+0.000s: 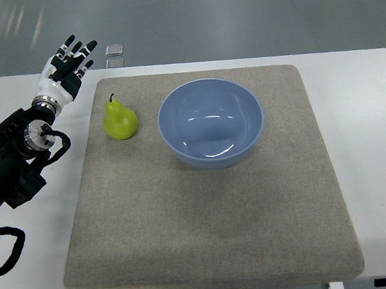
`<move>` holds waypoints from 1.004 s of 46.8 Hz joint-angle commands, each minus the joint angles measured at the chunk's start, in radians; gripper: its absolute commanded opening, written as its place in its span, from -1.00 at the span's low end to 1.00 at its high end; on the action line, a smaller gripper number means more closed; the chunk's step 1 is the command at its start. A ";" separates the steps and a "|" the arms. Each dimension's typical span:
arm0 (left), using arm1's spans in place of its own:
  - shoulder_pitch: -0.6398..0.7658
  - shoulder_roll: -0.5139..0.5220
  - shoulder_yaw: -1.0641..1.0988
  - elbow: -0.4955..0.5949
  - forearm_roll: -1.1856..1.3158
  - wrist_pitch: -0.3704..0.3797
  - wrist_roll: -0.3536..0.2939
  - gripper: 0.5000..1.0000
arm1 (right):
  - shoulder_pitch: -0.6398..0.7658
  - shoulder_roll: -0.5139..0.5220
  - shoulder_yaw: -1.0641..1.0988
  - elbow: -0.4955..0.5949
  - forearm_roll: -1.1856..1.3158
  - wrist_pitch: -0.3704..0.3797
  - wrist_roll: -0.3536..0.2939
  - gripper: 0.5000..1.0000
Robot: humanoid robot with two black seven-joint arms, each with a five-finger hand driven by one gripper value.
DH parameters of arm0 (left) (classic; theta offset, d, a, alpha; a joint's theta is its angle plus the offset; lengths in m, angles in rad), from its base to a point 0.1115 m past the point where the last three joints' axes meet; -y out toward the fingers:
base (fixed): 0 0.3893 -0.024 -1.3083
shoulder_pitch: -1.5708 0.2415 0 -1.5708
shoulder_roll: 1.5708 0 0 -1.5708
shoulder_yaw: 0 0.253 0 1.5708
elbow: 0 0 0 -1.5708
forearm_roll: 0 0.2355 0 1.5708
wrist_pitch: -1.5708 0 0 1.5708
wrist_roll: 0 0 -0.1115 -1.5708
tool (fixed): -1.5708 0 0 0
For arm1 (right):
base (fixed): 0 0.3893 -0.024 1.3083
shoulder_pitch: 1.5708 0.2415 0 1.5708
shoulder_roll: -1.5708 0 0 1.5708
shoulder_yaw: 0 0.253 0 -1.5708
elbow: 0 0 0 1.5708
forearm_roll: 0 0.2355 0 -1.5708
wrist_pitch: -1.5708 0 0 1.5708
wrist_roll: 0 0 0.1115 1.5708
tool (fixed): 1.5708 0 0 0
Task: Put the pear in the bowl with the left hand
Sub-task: 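Raise the left hand and swing it toward the pear's far side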
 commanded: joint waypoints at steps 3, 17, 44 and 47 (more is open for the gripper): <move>0.002 0.002 -0.001 0.000 0.000 0.000 0.000 0.97 | 0.000 0.000 0.000 0.001 0.000 0.000 0.000 0.70; 0.001 0.004 -0.009 0.000 0.000 0.000 0.000 0.97 | 0.000 0.000 0.000 -0.001 0.000 0.000 0.000 0.70; 0.009 0.022 -0.009 0.000 0.000 -0.006 0.000 0.97 | 0.000 0.000 0.000 -0.001 0.000 0.000 0.000 0.69; 0.009 0.022 -0.006 0.001 0.000 -0.006 0.000 0.97 | 0.000 0.000 0.000 0.001 0.000 0.000 0.000 0.69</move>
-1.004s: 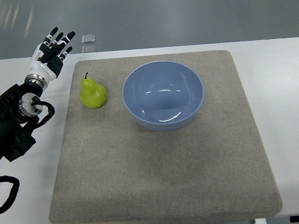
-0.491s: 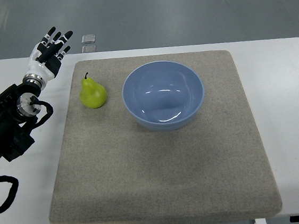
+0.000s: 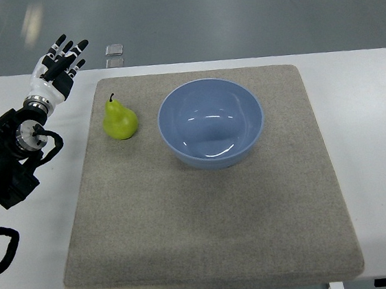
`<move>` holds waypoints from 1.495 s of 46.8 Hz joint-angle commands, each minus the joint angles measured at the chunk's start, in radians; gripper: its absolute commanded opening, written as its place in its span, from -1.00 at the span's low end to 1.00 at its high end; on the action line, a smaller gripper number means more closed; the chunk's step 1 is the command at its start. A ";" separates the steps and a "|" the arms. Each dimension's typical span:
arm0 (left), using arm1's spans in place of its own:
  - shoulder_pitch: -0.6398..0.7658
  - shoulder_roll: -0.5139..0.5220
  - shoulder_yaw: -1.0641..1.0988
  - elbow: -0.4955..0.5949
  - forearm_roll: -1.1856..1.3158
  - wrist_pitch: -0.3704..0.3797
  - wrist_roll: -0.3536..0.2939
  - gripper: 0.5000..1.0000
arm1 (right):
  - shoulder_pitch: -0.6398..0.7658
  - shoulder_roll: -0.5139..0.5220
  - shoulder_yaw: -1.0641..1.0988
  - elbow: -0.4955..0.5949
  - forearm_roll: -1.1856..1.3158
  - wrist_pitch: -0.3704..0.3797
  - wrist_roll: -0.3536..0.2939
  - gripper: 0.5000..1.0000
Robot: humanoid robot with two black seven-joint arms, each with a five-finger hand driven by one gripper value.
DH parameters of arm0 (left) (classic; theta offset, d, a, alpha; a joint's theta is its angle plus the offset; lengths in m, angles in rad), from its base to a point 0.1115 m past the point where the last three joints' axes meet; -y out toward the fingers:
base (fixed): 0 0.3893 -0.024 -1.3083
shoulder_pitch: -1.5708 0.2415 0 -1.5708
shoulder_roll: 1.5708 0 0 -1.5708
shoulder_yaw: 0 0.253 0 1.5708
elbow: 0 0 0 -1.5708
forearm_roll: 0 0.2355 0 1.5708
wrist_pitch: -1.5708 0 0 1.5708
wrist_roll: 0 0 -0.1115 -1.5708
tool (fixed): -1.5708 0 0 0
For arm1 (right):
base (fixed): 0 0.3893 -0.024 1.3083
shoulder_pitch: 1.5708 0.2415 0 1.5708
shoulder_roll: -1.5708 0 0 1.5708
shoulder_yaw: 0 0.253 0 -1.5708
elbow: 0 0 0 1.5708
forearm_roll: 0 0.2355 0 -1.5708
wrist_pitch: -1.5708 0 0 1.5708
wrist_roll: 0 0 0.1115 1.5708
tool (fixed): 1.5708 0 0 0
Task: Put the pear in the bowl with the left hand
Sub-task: 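Raise the left hand and swing it toward the pear's far side, then extend the left hand over the pear with fingers open downward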
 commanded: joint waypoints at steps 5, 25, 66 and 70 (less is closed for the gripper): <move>0.001 -0.002 0.005 0.001 0.000 0.000 0.000 0.97 | 0.000 0.000 0.000 0.000 0.000 0.000 0.000 0.70; 0.022 0.000 0.017 -0.007 0.014 0.000 0.000 0.97 | 0.000 0.000 0.000 0.000 0.000 0.000 0.000 0.69; -0.116 0.340 0.445 -0.369 0.306 0.003 0.002 0.96 | 0.000 0.000 0.000 0.000 0.000 0.000 0.000 0.69; -0.127 0.371 0.470 -0.408 0.382 0.002 0.002 0.96 | 0.000 0.000 0.000 0.001 0.000 0.000 0.000 0.69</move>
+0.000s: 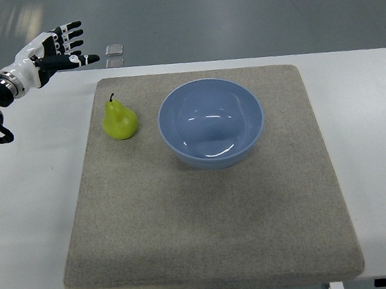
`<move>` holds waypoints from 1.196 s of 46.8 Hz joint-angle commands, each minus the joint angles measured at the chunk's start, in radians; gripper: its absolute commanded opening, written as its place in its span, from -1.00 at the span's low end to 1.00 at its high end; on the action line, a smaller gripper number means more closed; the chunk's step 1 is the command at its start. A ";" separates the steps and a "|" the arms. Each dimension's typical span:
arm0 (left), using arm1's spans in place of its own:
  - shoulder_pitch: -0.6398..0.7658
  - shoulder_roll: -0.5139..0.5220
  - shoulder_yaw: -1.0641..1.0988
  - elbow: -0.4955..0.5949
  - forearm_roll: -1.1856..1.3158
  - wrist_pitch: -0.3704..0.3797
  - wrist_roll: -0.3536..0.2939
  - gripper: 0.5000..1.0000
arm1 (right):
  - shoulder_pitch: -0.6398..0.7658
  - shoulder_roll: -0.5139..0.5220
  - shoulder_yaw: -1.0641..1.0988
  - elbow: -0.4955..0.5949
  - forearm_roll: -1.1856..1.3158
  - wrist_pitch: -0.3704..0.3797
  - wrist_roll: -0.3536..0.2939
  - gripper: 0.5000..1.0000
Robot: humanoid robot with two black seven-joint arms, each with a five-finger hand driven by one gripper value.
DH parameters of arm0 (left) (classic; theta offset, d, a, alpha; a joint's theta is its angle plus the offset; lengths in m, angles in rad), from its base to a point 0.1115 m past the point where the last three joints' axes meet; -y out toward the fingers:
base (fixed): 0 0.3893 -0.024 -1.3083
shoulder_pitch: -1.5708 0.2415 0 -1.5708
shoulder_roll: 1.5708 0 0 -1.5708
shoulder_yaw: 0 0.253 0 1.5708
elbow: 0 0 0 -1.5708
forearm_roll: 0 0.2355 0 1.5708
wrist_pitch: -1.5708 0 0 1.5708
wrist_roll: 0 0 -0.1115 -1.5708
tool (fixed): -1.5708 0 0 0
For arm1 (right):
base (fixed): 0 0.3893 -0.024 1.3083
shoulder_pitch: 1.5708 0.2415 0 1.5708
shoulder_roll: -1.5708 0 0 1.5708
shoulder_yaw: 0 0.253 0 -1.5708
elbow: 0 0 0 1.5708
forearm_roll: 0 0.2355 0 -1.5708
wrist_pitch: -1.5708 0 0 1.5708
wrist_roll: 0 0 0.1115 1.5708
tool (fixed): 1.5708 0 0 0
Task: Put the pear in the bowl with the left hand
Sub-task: 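Extend the left hand over the pear with fingers open downward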
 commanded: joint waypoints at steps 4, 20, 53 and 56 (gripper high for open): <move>-0.030 0.048 0.027 -0.064 0.163 -0.003 0.000 0.97 | 0.000 0.000 0.000 0.001 0.000 0.000 0.000 0.70; -0.086 0.192 0.027 -0.272 0.456 -0.072 -0.005 0.97 | 0.000 0.000 0.000 0.001 0.000 0.000 0.000 0.69; -0.125 0.195 0.026 -0.323 1.074 -0.138 -0.198 0.97 | 0.000 0.000 0.000 0.001 0.000 0.000 0.000 0.70; -0.125 0.189 0.026 -0.321 1.076 -0.137 -0.198 0.97 | 0.000 0.000 0.000 0.000 0.000 0.000 0.000 0.70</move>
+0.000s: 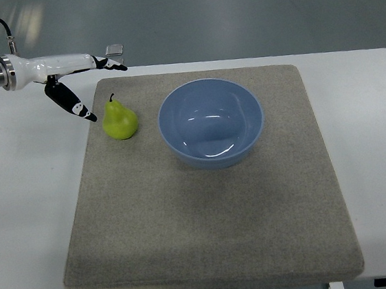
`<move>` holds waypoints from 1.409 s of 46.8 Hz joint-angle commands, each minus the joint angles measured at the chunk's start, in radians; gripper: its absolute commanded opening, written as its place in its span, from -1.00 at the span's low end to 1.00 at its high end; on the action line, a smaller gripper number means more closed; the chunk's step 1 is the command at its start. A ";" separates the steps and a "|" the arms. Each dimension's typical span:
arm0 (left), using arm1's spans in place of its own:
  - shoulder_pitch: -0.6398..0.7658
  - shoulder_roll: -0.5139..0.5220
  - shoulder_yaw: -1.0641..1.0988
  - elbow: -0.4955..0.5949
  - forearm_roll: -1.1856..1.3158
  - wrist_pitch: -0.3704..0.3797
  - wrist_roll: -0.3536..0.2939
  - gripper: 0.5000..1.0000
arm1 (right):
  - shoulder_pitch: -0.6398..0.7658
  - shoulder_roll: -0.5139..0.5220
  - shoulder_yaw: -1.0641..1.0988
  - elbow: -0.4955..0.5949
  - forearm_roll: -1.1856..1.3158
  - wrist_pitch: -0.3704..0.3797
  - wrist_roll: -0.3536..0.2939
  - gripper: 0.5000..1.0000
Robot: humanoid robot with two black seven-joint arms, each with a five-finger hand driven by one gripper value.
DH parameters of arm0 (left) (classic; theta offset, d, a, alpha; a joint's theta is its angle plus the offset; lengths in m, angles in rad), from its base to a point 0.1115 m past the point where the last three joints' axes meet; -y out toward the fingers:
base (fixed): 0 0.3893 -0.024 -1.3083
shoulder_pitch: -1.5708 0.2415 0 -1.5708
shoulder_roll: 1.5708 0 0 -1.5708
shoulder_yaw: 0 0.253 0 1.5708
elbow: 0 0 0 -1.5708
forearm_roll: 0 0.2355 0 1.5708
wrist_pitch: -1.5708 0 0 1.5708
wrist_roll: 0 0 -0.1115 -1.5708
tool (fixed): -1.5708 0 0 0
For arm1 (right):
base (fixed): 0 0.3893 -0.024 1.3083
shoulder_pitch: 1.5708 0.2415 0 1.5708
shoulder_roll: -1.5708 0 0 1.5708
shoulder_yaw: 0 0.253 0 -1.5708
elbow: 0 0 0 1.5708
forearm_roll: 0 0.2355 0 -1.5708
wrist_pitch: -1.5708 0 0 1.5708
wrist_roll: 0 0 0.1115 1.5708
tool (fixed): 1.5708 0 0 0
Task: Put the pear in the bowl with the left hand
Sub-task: 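Extend the left hand over the pear with fingers open downward, then close the left hand's fingers around the yellow-green pear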
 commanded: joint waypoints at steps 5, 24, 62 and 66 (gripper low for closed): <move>0.007 -0.013 -0.002 0.011 -0.005 0.005 -0.001 0.97 | 0.000 0.000 0.000 0.000 0.000 0.000 0.000 0.70; 0.039 -0.086 0.010 0.078 0.016 0.014 0.007 0.96 | 0.000 0.000 0.000 0.000 0.000 0.000 0.000 0.70; 0.039 -0.183 0.041 0.182 0.203 0.082 0.007 0.92 | 0.000 0.000 0.000 0.001 0.000 0.000 0.000 0.70; 0.039 -0.183 0.041 0.181 0.203 0.082 0.007 0.92 | 0.000 0.000 0.000 0.000 0.000 0.000 0.000 0.69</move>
